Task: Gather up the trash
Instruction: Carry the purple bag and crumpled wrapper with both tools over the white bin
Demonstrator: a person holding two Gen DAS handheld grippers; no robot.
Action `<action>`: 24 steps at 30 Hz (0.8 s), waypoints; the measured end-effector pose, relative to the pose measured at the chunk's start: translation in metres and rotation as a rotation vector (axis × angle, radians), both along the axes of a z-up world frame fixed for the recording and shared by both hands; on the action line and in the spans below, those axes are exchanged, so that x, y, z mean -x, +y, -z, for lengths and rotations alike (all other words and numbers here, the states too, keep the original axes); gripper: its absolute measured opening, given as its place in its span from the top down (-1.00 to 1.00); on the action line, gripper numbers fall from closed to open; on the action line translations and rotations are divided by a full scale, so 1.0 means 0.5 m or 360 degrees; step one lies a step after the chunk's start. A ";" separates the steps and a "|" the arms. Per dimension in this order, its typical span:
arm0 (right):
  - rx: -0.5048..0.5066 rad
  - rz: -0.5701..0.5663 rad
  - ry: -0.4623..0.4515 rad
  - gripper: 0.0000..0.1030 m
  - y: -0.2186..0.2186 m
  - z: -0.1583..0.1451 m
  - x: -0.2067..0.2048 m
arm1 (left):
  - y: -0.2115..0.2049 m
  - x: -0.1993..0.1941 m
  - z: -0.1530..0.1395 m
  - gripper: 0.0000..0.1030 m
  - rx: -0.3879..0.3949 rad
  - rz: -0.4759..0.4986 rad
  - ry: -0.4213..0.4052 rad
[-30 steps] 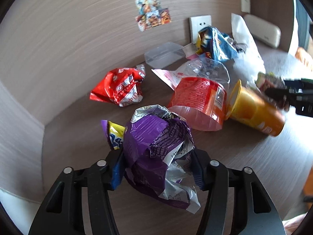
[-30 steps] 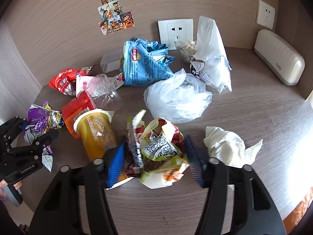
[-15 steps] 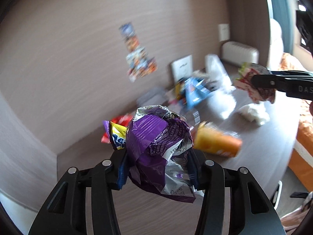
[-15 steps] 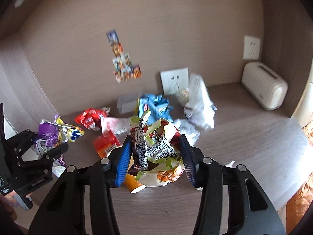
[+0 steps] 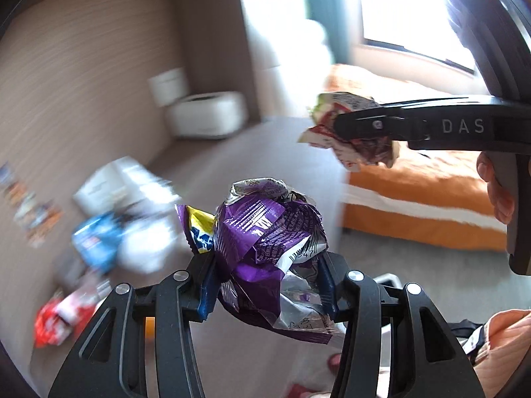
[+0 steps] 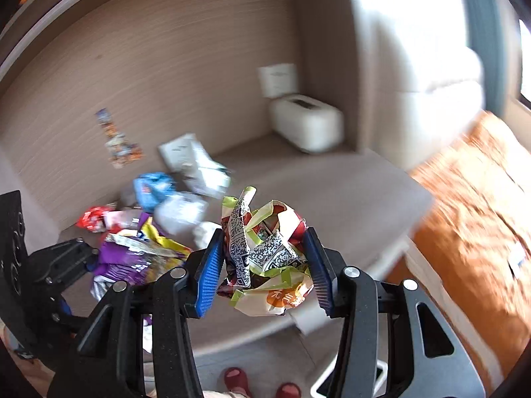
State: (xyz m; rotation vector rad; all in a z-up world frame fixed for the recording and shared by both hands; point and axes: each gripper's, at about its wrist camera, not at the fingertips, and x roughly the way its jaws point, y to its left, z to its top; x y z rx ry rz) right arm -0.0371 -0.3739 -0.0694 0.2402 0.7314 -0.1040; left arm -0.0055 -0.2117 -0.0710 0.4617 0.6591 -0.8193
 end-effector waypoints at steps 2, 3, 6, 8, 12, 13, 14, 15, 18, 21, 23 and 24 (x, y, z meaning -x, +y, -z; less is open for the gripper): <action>-0.0018 0.0102 0.0034 0.03 -0.031 0.014 0.036 | -0.059 0.023 0.022 0.06 -0.0016 0.0159 0.0040; -0.0027 0.0168 0.0052 0.03 -0.045 0.025 0.057 | -0.081 0.034 0.031 0.06 -0.0018 0.0224 0.0058; -0.0053 0.0327 0.0123 0.02 -0.087 0.061 0.114 | -0.150 0.067 0.071 0.06 -0.0043 0.0399 0.0162; -0.0079 0.0420 0.0165 0.02 -0.111 0.089 0.144 | -0.195 0.085 0.110 0.06 -0.0073 0.0498 0.0247; -0.0105 0.0615 0.0283 0.02 -0.147 0.163 0.183 | -0.271 0.136 0.204 0.06 -0.0166 0.0654 0.0376; -0.0095 0.0661 0.0319 0.02 -0.157 0.186 0.190 | -0.283 0.141 0.225 0.06 -0.0182 0.0677 0.0416; -0.0101 0.0703 0.0355 0.02 -0.169 0.216 0.196 | -0.296 0.147 0.249 0.06 -0.0205 0.0698 0.0461; -0.0135 0.0724 0.0378 0.02 -0.184 0.245 0.203 | -0.312 0.157 0.283 0.06 -0.0231 0.0727 0.0509; -0.0251 0.0791 0.0451 0.02 -0.222 0.338 0.225 | -0.342 0.180 0.367 0.06 -0.0297 0.0778 0.0591; -0.0357 0.0828 0.0525 0.02 -0.249 0.443 0.243 | -0.376 0.182 0.458 0.05 -0.0348 0.0814 0.0660; -0.0386 0.0841 0.0585 0.02 -0.261 0.512 0.250 | -0.395 0.189 0.515 0.05 -0.0372 0.0852 0.0684; -0.0392 0.0845 0.0598 0.02 -0.265 0.540 0.261 | -0.398 0.189 0.543 0.05 -0.0383 0.0880 0.0694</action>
